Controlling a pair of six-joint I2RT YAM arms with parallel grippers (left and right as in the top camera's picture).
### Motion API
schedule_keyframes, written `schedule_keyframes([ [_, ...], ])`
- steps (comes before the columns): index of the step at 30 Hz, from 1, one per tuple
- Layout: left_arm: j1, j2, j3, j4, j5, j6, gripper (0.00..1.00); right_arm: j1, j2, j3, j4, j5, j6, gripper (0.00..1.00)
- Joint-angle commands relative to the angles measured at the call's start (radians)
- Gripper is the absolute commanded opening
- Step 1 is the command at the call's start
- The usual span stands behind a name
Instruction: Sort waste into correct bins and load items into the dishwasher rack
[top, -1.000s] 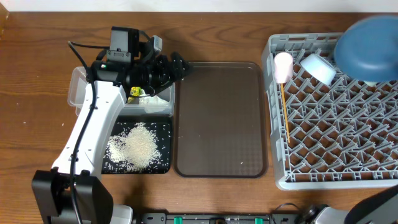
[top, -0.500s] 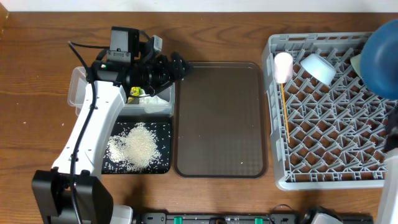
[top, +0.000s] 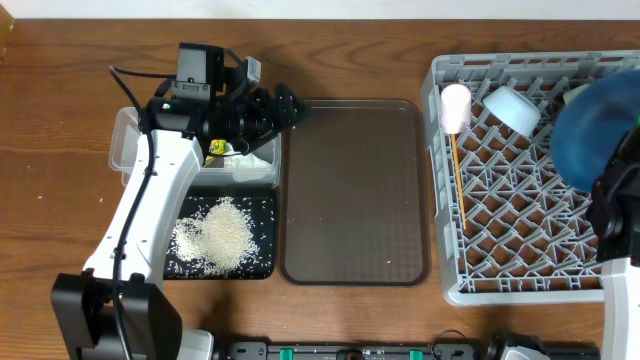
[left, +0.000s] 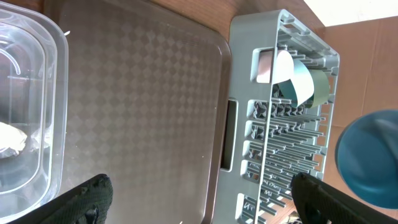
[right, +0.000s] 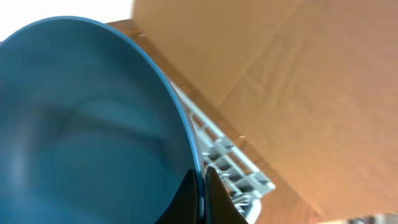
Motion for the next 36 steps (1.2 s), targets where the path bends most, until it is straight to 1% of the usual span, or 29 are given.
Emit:
schedule_keyframes([
  [1,0.002,-0.011,0.007,0.0,-0.009,0.0,0.94,0.019,-0.02,0.007,-0.016,-0.053,-0.051,0.01],
  [3,0.002,-0.011,0.007,0.0,-0.009,0.0,0.94,0.021,-0.014,0.007,-0.011,0.015,-0.089,0.01],
  [6,0.002,-0.011,0.007,0.0,-0.009,0.0,0.94,0.041,0.006,0.007,0.041,0.187,-0.227,0.01],
  [8,0.002,-0.011,0.007,0.0,-0.009,0.0,0.94,0.079,0.031,0.007,0.105,0.359,-0.373,0.01],
  [10,0.002,-0.011,0.007,0.0,-0.009,0.0,0.94,0.116,0.068,0.007,0.193,0.518,-0.574,0.01],
  [11,0.002,-0.011,0.007,0.0,-0.009,0.0,0.95,0.13,0.089,0.007,0.246,0.583,-0.682,0.01],
  [14,0.002,-0.011,0.007,0.0,-0.009,0.0,0.94,0.148,0.154,0.007,0.359,0.724,-0.908,0.01],
  [17,0.002,-0.011,0.007,0.0,-0.009,0.0,0.94,0.15,0.202,0.006,0.345,0.798,-0.941,0.01],
  [21,0.002,-0.011,0.007,0.0,-0.009,0.0,0.94,0.15,0.27,0.004,0.267,0.908,-1.01,0.01],
  [23,0.002,-0.011,0.007,0.0,-0.009,0.0,0.95,0.158,0.284,-0.003,0.168,0.908,-1.005,0.01],
  [25,0.002,-0.011,0.007,0.0,-0.009,0.0,0.94,0.159,0.291,-0.014,0.12,0.908,-0.996,0.01],
  [33,0.002,-0.011,0.007,0.0,-0.009,0.0,0.94,0.164,0.298,-0.023,0.156,0.908,-0.984,0.01],
  [36,0.002,-0.011,0.007,0.0,-0.009,0.0,0.94,0.164,0.298,-0.023,0.154,0.908,-0.946,0.01],
])
